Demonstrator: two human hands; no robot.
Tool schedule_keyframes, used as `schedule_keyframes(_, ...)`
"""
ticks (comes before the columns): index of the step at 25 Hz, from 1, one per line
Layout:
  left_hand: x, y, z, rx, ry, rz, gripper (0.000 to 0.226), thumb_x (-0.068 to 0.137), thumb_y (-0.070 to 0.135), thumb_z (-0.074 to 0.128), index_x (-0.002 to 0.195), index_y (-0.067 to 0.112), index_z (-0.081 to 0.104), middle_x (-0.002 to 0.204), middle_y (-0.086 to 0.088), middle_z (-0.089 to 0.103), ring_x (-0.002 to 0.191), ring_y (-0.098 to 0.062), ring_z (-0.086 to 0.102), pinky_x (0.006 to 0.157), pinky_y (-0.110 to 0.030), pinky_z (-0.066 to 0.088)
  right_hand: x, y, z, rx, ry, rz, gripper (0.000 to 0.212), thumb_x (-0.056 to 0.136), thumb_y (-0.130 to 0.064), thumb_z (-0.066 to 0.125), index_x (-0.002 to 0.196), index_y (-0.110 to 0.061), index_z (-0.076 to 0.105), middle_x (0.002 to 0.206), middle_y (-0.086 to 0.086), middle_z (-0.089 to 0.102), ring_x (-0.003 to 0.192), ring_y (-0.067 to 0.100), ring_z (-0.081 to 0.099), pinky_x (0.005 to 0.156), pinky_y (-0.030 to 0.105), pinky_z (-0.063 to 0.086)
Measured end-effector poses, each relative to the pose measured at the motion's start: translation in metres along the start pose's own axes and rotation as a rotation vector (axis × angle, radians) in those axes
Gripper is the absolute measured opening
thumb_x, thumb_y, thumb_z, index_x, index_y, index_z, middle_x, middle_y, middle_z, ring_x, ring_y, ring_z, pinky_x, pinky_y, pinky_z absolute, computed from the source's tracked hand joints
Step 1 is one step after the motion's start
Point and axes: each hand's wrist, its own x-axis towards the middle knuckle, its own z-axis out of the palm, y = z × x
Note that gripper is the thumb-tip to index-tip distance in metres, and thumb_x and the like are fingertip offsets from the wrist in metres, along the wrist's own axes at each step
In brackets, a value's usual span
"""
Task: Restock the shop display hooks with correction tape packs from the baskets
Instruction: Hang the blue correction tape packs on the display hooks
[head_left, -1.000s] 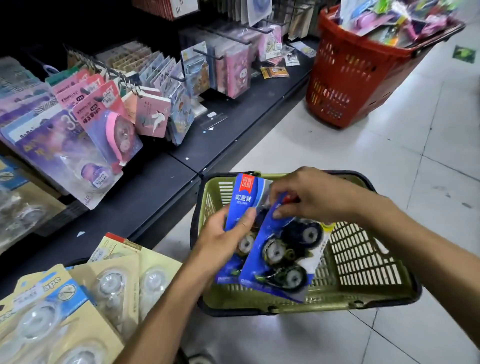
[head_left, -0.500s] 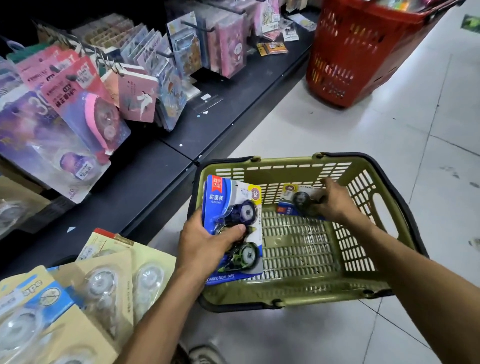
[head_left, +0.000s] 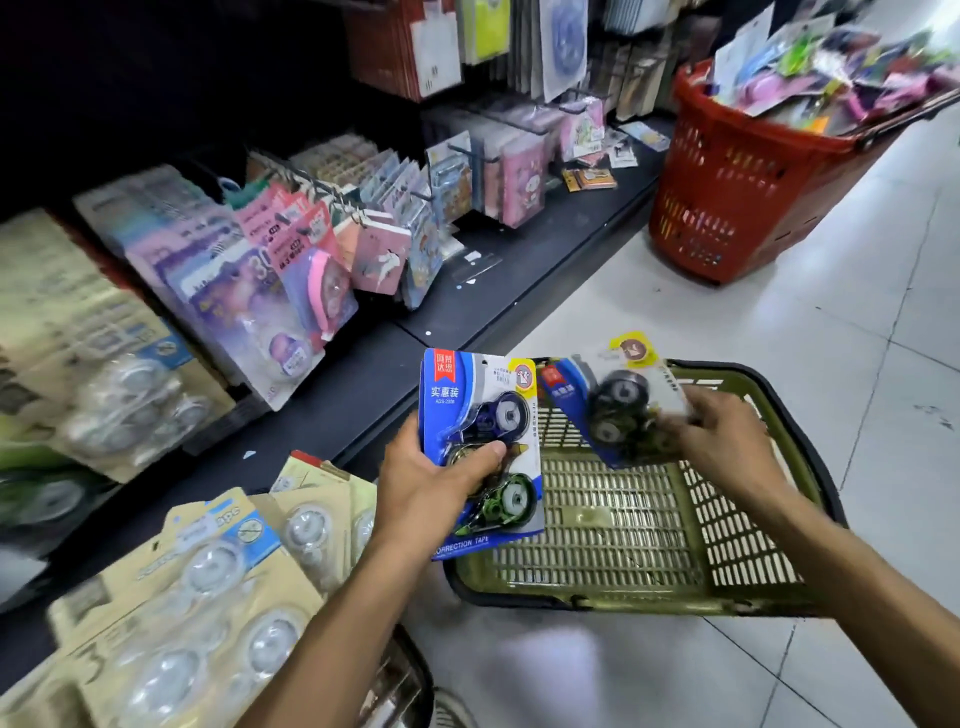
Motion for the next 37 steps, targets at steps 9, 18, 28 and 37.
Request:
schedule_keyframes(9,-0.099,0.101,-0.140,-0.229,0.113,0.186,0.032,0.078,0.007,0.083,0.102,0.019,0.067,0.089,0.007,0.080,0.072,-0.006,0.074,0.061,-0.020,0.057,-0.134,-0.233,-0.047,0.772,-0.520,0.013,0.015,0.093,-0.003,0.061,0.088,-0.011,0.072,0.078,0.009,0.072,0.042,0.003,0.054,0.032,0.014,0.024)
schedule_keyframes(18,-0.255,0.113,-0.371,-0.371,0.580,0.229,0.032,0.071,0.023,0.086,0.099,0.016,0.072,0.100,-0.009,0.079,0.088,-0.028,0.073,0.082,-0.054,0.062,-0.271,-0.430,0.053,0.789,-1.002,-0.325,0.024,0.087,-0.017,0.072,0.110,-0.008,0.068,0.090,0.017,0.068,0.056,0.017,0.042,0.035,0.015,0.023)
schedule_keyframes(28,-0.340,0.080,-0.520,-0.535,1.107,0.303,0.019,0.082,0.015,0.083,0.095,0.018,0.070,0.071,0.013,0.073,0.060,-0.003,0.066,0.048,-0.012,0.049,-0.403,-0.565,0.117,0.745,-1.091,-0.549,0.044,0.089,0.009,0.065,0.127,-0.008,0.052,0.104,0.023,0.070,0.042,-0.001,0.058,0.037,0.010,0.038)
schedule_keyframes(37,-0.394,0.077,-0.577,-0.583,1.395,0.393,0.028,0.081,0.022,0.086,0.104,0.023,0.070,0.103,0.002,0.076,0.099,-0.021,0.072,0.092,-0.044,0.059,-0.421,-0.605,0.165,0.646,-0.926,-0.598,0.035,0.090,-0.009,0.073,0.119,-0.020,0.058,0.092,0.004,0.076,0.044,0.002,0.058,0.037,0.019,0.039)
